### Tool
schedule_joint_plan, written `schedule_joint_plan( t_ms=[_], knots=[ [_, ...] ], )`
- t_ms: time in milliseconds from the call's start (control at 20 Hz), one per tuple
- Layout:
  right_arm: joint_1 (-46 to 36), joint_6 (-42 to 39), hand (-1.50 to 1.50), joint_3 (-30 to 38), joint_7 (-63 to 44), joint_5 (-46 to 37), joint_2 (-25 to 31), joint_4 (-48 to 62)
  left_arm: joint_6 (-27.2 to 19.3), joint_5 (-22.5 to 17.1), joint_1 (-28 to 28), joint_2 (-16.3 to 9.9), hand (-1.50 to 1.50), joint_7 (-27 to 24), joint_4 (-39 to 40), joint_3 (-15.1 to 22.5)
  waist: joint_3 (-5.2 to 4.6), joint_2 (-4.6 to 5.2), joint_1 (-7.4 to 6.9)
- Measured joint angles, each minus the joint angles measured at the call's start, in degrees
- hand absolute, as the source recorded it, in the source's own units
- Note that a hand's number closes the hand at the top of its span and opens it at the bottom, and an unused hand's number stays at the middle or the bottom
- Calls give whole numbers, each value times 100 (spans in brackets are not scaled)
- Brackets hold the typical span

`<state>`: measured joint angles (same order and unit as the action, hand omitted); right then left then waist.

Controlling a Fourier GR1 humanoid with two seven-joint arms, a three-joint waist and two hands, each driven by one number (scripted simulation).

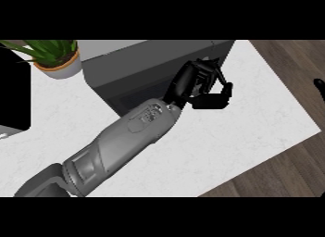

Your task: Pick up the milk, place it into the microwave and close the microwave

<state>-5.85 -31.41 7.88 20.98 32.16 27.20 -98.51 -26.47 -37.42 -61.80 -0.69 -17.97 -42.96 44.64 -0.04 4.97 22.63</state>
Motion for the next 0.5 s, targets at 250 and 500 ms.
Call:
schedule_joint_plan(
  t_ms=[250, 500],
  knots=[
    [-122, -37, -150, 83, -131, 162, 154, -5, -175, -126, 36, -57, 150, -81, -49, 35, 4, -1, 77],
    [-212, -53, -150, 187, -243, 264, 321, 3, -391, -229, 66, -99, 150, -130, -87, 67, 8, -8, 152]
  ],
)
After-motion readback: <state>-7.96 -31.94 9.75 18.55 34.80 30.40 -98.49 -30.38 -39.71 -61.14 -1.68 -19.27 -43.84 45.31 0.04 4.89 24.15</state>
